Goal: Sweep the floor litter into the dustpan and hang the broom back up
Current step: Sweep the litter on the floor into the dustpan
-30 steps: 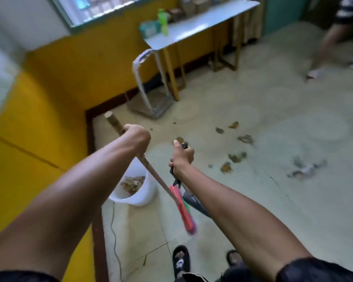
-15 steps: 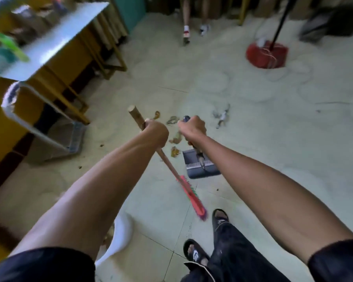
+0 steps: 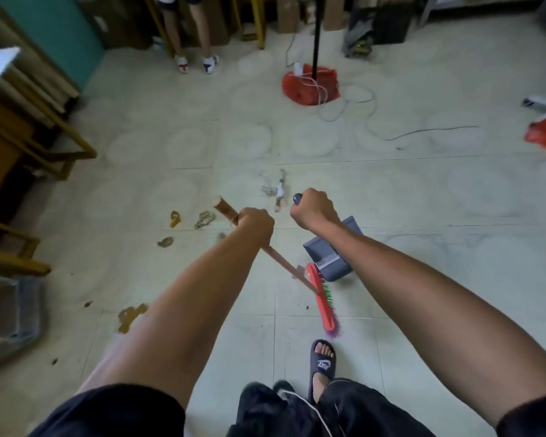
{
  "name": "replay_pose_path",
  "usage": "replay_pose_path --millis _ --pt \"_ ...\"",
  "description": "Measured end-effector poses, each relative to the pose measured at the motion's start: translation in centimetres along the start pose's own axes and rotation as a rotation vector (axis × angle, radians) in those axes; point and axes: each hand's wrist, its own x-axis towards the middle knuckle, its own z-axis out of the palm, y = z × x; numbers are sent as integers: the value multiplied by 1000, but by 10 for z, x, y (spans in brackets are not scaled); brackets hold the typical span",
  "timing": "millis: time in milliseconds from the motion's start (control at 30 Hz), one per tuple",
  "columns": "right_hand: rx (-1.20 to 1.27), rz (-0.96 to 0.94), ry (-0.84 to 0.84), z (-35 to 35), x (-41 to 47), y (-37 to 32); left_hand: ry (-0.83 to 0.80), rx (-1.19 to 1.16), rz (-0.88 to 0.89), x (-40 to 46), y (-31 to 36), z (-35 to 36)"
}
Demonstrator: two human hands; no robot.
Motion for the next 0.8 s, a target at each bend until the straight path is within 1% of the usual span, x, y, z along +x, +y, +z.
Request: replay_pose_path --millis 100,267,333,433,533,633,733,800 --pt "-21 104 31 -2 18 16 62 79 83 36 5 2" --pt "-81 199 68 -2 50 24 111 296 274 103 11 11" --pt "-96 242 92 -3 66 24 132 374 322 129 4 12" --pt "-142 324 119 -6 91 17 172 383 364 171 -35 4" --pt "-173 380 148 -4 115 -2 215 392 369 206 -86 -3" --pt "-181 423 158 4 143 -27 193 409 333 230 -140 1" --pt "-196 425 150 15 170 -49 195 402 285 252 -198 7" --pt "-210 413 147 20 187 -61 165 380 259 261 -235 13"
